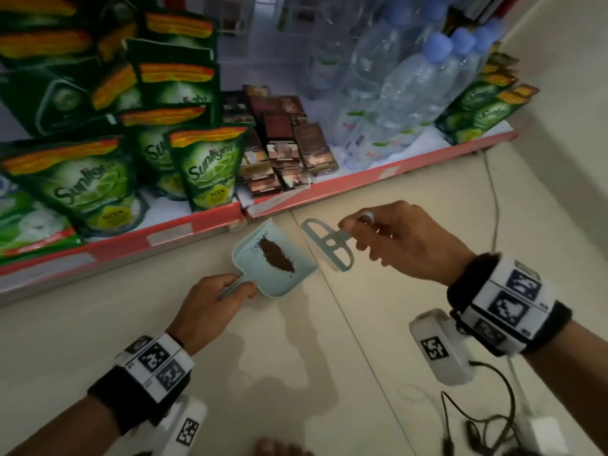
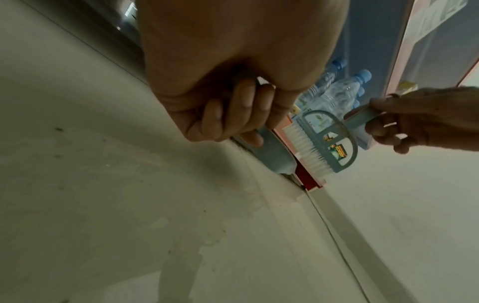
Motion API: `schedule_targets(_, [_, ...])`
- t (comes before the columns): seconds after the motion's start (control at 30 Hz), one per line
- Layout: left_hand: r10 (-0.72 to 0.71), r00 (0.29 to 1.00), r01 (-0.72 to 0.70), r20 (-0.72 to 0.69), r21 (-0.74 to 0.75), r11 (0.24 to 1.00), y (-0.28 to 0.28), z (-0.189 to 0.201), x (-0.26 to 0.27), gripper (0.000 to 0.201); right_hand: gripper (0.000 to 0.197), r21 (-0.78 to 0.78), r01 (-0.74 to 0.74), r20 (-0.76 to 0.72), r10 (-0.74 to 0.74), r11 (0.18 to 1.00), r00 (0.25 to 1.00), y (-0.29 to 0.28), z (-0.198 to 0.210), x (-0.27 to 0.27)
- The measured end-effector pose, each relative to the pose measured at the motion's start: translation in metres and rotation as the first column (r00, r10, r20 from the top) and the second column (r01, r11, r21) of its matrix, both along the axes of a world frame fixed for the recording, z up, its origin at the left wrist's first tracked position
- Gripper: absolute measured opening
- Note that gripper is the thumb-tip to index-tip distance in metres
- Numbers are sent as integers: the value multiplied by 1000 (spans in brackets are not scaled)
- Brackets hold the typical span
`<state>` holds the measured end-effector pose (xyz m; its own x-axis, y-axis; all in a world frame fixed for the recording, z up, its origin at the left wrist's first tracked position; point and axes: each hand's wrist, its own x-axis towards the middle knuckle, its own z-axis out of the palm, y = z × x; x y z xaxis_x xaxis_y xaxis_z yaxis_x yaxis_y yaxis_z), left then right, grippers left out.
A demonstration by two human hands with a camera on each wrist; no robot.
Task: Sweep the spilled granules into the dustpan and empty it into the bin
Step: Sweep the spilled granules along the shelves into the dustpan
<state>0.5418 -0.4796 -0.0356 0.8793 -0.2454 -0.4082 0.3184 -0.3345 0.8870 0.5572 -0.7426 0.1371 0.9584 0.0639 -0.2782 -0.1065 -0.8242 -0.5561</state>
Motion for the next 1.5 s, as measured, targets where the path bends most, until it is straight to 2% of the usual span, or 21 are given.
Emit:
schedule_targets(0.2, [-73, 997, 73, -5, 19, 997, -31, 6, 6, 25, 19, -233, -10, 76, 29, 972, 997, -13, 22, 12])
schedule_targets(0.3, [-65, 998, 65, -13, 6, 998, -42, 6, 5, 25, 16, -326, -8, 137, 56, 945, 989, -15, 14, 18])
schedule_targets(0.37, [-48, 999, 48, -1, 18, 999, -46, 3, 4, 25, 20, -336, 5, 207, 69, 942, 976, -17, 1, 23])
schedule_targets(0.43, [-10, 1000, 10, 9, 30, 999, -47, -1, 3, 31, 24, -304, 20, 293, 73, 952, 953, -22, -18, 29])
schedule_targets(0.53, [73, 997, -74, 8, 34, 997, -45, -9, 0, 44, 21, -237, 24, 357, 64, 971, 932, -30, -51, 40])
schedule_targets(0.67, [150, 989, -148, -18, 87, 985, -44, -20, -6, 37, 26, -41, -26, 434, 41, 999, 900, -40, -98, 45])
schedule_targets(0.77, [246, 964, -239, -102, 75, 968, -48, -27, -8, 28, 28, 28, -92, 472, 68, 995, 879, -45, -133, 47])
schedule_targets(0.83, [277, 955, -269, -110, 80, 960, -50, -28, -10, 25, 29, 59, -121, 489, 77, 991, 869, -45, -152, 51])
schedule_targets(0.93, [328, 942, -320, -75, 108, 941, -56, -24, -14, 26, 27, 80, -128, 496, 72, 989, 865, -38, -170, 67])
schedule_targets(1.07, [476, 876, -463, -72, 150, 874, -65, -12, -23, 31, 23, 98, -186, 485, 117, 978, 867, -13, -173, 90])
schedule_targets(1.17, [511, 856, -493, -78, 174, 852, -70, -5, -32, 28, 23, 53, -236, 429, 191, 970, 883, -3, -174, 97])
schedule_targets(1.27, [532, 841, -509, -95, 194, 839, -75, -4, -40, 23, 33, -37, -327, 341, 319, 944, 884, -2, -173, 99])
schedule_targets(1.4, [561, 821, -552, -105, 106, 827, -81, 4, -49, 35, 48, -179, -426, 300, 462, 887, 835, -34, -156, 95])
schedule_targets(1.5, [529, 843, -522, -101, 89, 849, -83, -1, -53, 28, 36, -281, -439, 300, 512, 854, 805, -78, -144, 93])
